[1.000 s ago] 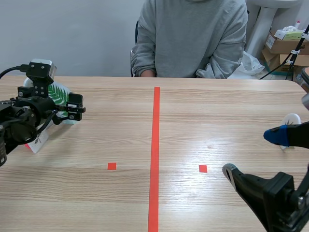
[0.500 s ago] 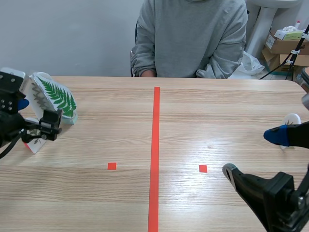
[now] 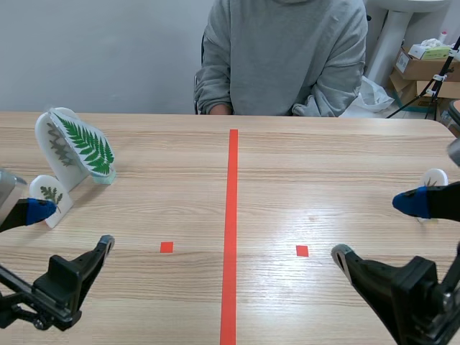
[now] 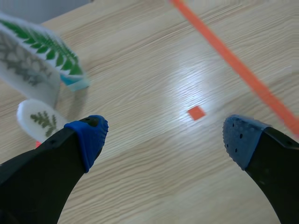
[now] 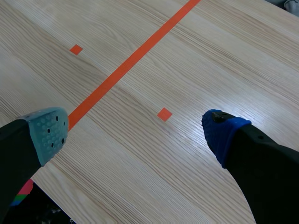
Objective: Do the leaf sorting experiment
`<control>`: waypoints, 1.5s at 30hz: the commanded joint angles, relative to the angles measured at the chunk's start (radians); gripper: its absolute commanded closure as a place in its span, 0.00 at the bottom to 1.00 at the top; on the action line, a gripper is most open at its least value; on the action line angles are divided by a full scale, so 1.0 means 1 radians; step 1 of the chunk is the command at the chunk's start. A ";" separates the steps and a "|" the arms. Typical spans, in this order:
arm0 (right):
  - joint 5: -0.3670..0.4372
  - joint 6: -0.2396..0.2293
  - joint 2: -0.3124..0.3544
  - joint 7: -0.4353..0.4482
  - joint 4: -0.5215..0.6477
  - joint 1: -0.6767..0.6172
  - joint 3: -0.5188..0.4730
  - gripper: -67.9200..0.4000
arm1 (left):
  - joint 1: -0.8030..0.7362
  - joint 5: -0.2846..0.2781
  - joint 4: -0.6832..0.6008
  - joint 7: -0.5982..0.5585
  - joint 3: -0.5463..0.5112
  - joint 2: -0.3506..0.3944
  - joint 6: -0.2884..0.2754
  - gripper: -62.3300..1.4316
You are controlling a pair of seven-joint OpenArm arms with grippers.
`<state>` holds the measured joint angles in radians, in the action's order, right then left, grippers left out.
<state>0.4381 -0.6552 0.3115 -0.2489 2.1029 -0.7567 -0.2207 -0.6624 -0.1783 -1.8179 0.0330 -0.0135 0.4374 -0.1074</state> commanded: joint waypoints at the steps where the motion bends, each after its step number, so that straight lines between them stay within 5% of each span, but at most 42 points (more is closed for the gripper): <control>1: -0.001 0.000 0.016 0.007 -0.001 0.011 -0.004 0.14 | -0.008 -0.024 -0.031 -0.013 -0.006 0.011 -0.013 0.15; 8: -0.003 -0.006 0.089 0.015 -0.003 0.005 -0.006 0.03 | -0.138 -0.048 -0.192 0.046 -0.005 0.032 -0.085 0.15; 13: -0.003 -0.090 0.116 0.031 -0.003 0.003 -0.025 0.03 | -0.208 -0.072 -0.241 0.055 -0.006 0.032 -0.090 0.15; 24: 0.042 -0.090 0.116 0.060 -0.119 0.003 -0.043 0.03 | -0.237 -0.064 -0.270 0.085 -0.006 0.031 -0.090 0.15; 31: 0.068 -0.090 0.115 0.059 -0.119 0.003 -0.043 0.03 | -0.232 -0.014 -0.270 0.084 -0.006 0.031 -0.090 0.15; 45: 0.068 -0.090 0.115 0.060 -0.119 0.006 -0.043 0.03 | -0.232 -0.012 -0.270 0.084 -0.006 0.031 -0.090 0.15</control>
<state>0.4911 -0.7376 0.4263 -0.2070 1.9610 -0.7574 -0.2543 -0.8974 -0.1833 -2.0682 0.1310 -0.0147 0.4709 -0.1947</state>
